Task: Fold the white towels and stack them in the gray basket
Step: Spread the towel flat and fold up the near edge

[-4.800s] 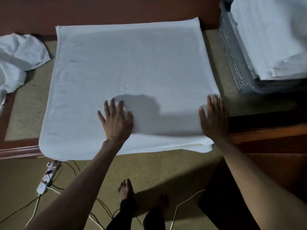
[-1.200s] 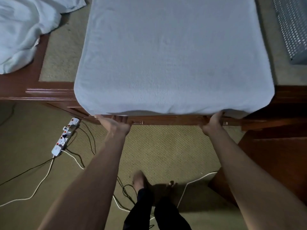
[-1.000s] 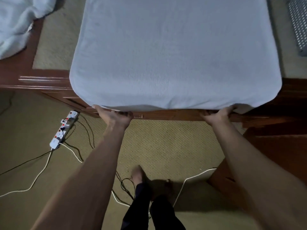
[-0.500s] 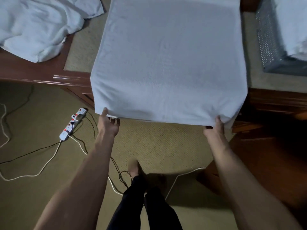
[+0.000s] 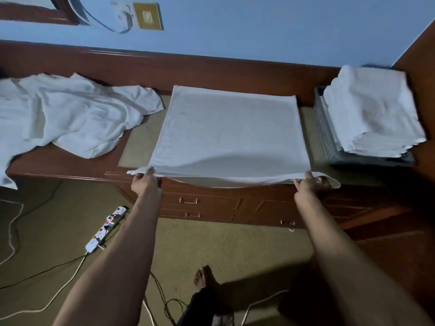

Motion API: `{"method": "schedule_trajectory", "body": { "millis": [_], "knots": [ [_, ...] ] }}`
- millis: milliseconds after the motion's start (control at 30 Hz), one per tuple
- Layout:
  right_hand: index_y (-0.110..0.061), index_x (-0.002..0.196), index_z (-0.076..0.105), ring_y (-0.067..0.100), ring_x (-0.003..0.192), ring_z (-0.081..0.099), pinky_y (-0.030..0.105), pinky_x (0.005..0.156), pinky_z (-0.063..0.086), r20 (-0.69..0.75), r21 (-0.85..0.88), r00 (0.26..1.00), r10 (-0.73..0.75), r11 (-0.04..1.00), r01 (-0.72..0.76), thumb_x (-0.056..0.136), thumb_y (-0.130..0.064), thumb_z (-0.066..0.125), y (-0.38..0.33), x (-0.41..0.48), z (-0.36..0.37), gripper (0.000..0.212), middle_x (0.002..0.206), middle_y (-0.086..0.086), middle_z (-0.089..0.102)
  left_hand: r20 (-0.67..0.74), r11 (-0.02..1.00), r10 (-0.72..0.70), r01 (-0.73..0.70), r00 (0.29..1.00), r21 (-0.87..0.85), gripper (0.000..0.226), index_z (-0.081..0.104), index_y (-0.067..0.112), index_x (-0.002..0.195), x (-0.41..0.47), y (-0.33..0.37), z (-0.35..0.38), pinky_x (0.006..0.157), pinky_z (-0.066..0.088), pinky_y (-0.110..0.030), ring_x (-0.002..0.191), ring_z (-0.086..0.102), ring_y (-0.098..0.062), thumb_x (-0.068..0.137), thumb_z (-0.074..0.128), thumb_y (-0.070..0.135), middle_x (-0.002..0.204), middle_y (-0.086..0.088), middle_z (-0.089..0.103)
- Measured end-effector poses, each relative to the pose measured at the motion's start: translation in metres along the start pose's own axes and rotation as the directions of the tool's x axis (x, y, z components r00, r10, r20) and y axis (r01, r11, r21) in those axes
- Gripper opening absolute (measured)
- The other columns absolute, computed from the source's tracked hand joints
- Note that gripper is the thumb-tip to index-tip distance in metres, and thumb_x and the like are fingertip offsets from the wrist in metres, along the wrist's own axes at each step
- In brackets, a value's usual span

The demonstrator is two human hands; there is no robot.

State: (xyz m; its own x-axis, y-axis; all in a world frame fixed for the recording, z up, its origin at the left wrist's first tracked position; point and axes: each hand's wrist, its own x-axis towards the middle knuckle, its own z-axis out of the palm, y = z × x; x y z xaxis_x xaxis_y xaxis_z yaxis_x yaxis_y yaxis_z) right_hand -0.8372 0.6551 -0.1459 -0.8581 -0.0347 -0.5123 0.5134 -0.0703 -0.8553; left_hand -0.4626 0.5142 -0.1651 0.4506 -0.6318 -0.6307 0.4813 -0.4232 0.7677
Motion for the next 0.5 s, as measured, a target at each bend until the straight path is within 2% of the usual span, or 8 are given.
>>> {"method": "schedule_trajectory", "body": {
  "millis": [100, 167, 233, 267, 367, 400, 433, 500],
  "knots": [
    [-0.006, 0.113, 0.057, 0.030, 0.090, 0.067, 0.025, 0.045, 0.056, -0.006, -0.026, 1.000, -0.031, 0.999, 0.031, 0.091, 0.002, 0.070, -0.014, 0.004, 0.021, 0.027, 0.118, 0.017, 0.062, -0.019, 1.000, 0.002, -0.001, 1.000, 0.018, 0.027, 0.058, 0.019, 0.079, 0.010, 0.018, 0.025, 0.071, 0.055, -0.032, 0.077, 0.063, -0.022, 0.085, 0.080, 0.005, 0.093, -0.008, 0.068],
    [-0.002, 0.125, 0.059, 0.033, 0.095, 0.070, 0.025, 0.046, 0.057, -0.019, -0.042, 0.999, -0.031, 0.999, 0.031, 0.090, 0.001, 0.073, -0.019, 0.014, 0.039, 0.038, 0.124, 0.019, 0.064, -0.015, 1.000, 0.008, -0.007, 1.000, 0.023, 0.024, 0.060, 0.017, 0.078, 0.018, 0.028, 0.045, 0.069, 0.055, -0.030, 0.076, 0.064, -0.022, 0.085, 0.081, 0.006, 0.090, -0.007, 0.067],
    [0.002, 0.124, 0.061, 0.035, 0.091, 0.071, 0.025, 0.046, 0.056, -0.042, -0.038, 0.999, -0.019, 0.999, 0.017, 0.088, -0.001, 0.075, -0.025, 0.021, 0.061, 0.039, 0.123, 0.021, 0.065, 0.014, 0.999, 0.007, -0.008, 1.000, 0.047, 0.023, 0.059, 0.018, 0.079, 0.030, 0.034, 0.067, 0.071, 0.054, -0.031, 0.080, 0.065, -0.022, 0.086, 0.080, 0.010, 0.084, -0.004, 0.066],
    [0.002, 0.121, 0.062, 0.034, 0.089, 0.071, 0.026, 0.050, 0.057, -0.063, -0.055, 0.998, -0.020, 0.998, 0.016, 0.086, -0.004, 0.077, -0.027, 0.023, 0.070, 0.038, 0.121, 0.020, 0.067, 0.029, 0.999, 0.003, -0.004, 1.000, 0.052, 0.024, 0.059, 0.019, 0.079, 0.035, 0.036, 0.075, 0.072, 0.053, -0.031, 0.080, 0.065, -0.022, 0.086, 0.080, 0.012, 0.082, -0.003, 0.065],
    [-0.004, 0.114, 0.069, 0.028, 0.100, 0.071, 0.031, 0.076, 0.057, -0.133, -0.208, 0.990, -0.047, 0.978, 0.018, 0.081, -0.021, 0.080, -0.034, 0.031, 0.104, 0.039, 0.114, 0.011, 0.072, 0.041, 0.995, 0.015, -0.019, 0.999, 0.101, 0.019, 0.062, 0.020, 0.082, 0.054, 0.044, 0.110, 0.072, 0.050, -0.032, 0.081, 0.066, -0.021, 0.087, 0.080, 0.015, 0.088, -0.004, 0.066],
    [-0.004, 0.114, 0.069, 0.028, 0.102, 0.070, 0.029, 0.078, 0.055, -0.137, -0.214, 0.990, -0.042, 0.977, 0.011, 0.080, -0.022, 0.079, -0.035, 0.034, 0.115, 0.040, 0.114, 0.010, 0.072, 0.040, 0.993, 0.020, -0.025, 0.999, 0.119, 0.014, 0.065, 0.017, 0.088, 0.062, 0.045, 0.123, 0.073, 0.050, -0.031, 0.081, 0.065, -0.020, 0.088, 0.079, 0.016, 0.091, -0.005, 0.066],
    [-0.003, 0.116, 0.068, 0.028, 0.105, 0.069, 0.024, 0.073, 0.054, -0.112, -0.190, 0.993, -0.033, 0.982, 0.011, 0.081, -0.021, 0.078, -0.035, 0.039, 0.126, 0.040, 0.116, 0.011, 0.072, 0.032, 0.989, 0.018, -0.023, 0.999, 0.146, 0.012, 0.068, 0.014, 0.095, 0.069, 0.047, 0.136, 0.073, 0.049, -0.031, 0.081, 0.064, -0.021, 0.089, 0.078, 0.017, 0.092, -0.005, 0.065],
    [0.000, 0.123, 0.064, 0.028, 0.108, 0.067, 0.008, 0.047, 0.044, -0.094, -0.161, 0.995, -0.028, 0.987, 0.013, 0.084, -0.015, 0.076, -0.036, 0.051, 0.150, 0.044, 0.122, 0.013, 0.068, 0.024, 0.983, 0.016, -0.020, 1.000, 0.181, 0.013, 0.071, 0.012, 0.098, 0.080, 0.050, 0.158, 0.072, 0.049, -0.030, 0.082, 0.064, -0.022, 0.088, 0.077, 0.018, 0.089, -0.003, 0.065]
  ]
}}
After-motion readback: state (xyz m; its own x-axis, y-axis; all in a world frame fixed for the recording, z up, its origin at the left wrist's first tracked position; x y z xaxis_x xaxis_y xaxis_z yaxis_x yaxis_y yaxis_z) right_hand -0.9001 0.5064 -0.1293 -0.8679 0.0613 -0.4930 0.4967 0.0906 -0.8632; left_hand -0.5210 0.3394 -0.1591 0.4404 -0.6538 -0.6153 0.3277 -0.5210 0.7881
